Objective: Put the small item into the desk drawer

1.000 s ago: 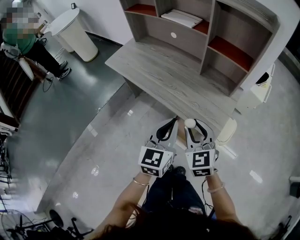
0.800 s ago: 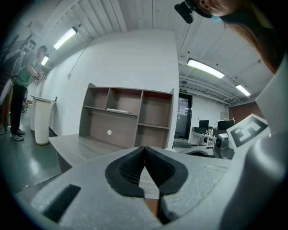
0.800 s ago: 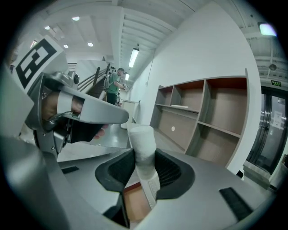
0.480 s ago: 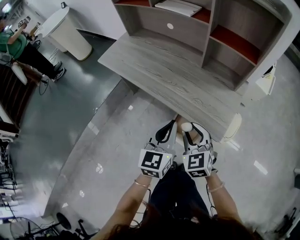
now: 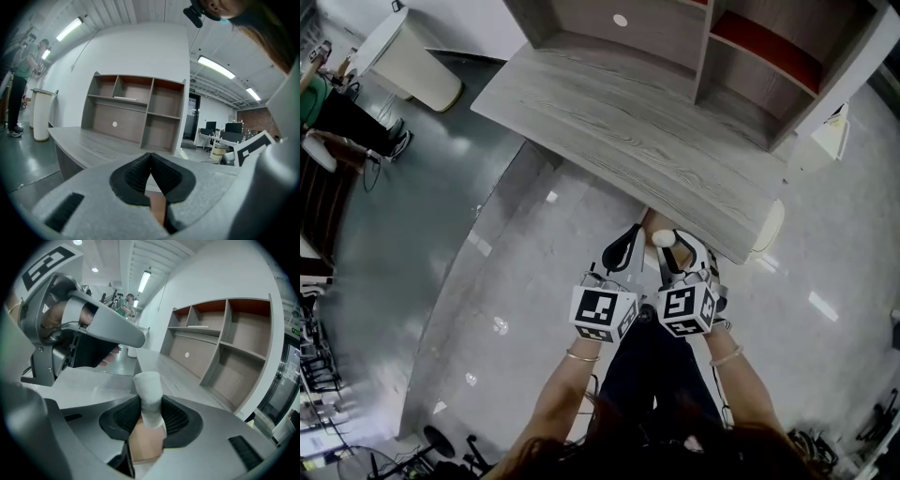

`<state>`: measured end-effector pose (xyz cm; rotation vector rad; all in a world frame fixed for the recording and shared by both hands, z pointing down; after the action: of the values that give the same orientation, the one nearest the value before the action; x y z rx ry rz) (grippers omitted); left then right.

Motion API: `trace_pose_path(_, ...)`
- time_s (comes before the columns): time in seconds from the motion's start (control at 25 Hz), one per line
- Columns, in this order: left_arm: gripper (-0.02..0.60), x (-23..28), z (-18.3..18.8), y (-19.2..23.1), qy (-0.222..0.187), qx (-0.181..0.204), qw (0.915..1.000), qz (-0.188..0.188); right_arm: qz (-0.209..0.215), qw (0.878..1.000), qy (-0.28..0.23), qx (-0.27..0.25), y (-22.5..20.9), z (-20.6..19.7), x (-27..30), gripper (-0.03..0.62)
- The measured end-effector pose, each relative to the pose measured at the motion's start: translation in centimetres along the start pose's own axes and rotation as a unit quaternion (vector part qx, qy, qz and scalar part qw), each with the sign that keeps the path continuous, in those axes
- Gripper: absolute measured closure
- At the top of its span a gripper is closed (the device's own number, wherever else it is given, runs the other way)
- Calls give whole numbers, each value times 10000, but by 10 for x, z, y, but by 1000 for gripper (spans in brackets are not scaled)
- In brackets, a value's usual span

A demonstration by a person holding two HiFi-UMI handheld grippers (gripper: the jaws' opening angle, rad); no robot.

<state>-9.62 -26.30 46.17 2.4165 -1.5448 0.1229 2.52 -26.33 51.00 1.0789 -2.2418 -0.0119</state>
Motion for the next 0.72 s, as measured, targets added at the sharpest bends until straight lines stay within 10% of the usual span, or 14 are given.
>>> trace_pose_path(0.72,566,17,-69,20,174,-188,9997,64,20,9977,673,-90,29,-68,57,462)
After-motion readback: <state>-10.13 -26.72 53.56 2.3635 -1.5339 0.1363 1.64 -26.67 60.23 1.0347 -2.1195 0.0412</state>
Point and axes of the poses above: the fingertips, and each gripper's own axes: x forward along the fingers, y to its left, z out of its top, the point moved 8 cm from there along -x, backward along the fingers, and after that the axes turned 3 degrees about z, right-handed, at the moved point
